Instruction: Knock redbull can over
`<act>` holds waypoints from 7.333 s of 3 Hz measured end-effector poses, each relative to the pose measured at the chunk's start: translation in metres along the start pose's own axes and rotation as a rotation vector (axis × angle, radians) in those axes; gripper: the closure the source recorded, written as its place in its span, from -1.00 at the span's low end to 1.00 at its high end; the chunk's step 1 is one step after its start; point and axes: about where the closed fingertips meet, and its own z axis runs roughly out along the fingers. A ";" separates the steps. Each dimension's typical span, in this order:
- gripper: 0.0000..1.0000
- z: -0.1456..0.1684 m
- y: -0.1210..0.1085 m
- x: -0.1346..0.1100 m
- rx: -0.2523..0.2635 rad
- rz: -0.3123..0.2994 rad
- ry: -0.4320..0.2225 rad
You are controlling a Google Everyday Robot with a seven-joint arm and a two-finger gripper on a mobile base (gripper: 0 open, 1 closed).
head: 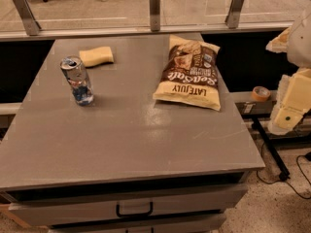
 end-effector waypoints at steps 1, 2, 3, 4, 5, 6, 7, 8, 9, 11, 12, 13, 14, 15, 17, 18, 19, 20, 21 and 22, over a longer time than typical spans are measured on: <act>-1.00 0.000 0.000 0.000 0.000 0.000 0.000; -1.00 0.004 -0.004 -0.006 0.016 -0.008 -0.070; -1.00 0.025 -0.017 -0.037 0.019 -0.039 -0.230; -1.00 0.051 -0.032 -0.089 -0.005 -0.092 -0.419; -1.00 0.086 -0.040 -0.134 -0.027 -0.075 -0.525; -1.00 0.109 -0.053 -0.189 -0.034 0.000 -0.695; -1.00 0.109 -0.053 -0.196 -0.057 -0.007 -0.688; -1.00 0.126 -0.051 -0.236 -0.118 -0.031 -0.754; -1.00 0.150 -0.048 -0.278 -0.178 -0.033 -0.838; -1.00 0.180 -0.033 -0.367 -0.281 -0.045 -0.999; -0.63 0.192 -0.013 -0.406 -0.366 -0.100 -1.083; -0.16 0.196 -0.002 -0.435 -0.415 -0.170 -1.120; 0.30 0.194 -0.011 -0.428 -0.368 -0.206 -1.091; 0.77 0.185 -0.009 -0.425 -0.307 -0.282 -0.951; 1.00 0.153 -0.005 -0.397 -0.166 -0.485 -0.450; 1.00 0.170 -0.018 -0.375 -0.105 -0.542 -0.244; 0.62 0.186 -0.036 -0.354 -0.052 -0.542 -0.085; 0.17 0.199 -0.039 -0.342 -0.042 -0.523 -0.011; -0.31 0.207 -0.035 -0.332 -0.046 -0.499 0.020; -0.76 0.206 -0.031 -0.325 -0.030 -0.478 0.019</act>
Offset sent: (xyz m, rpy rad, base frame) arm 0.0192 0.0154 -0.0082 0.1915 -0.0935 0.0707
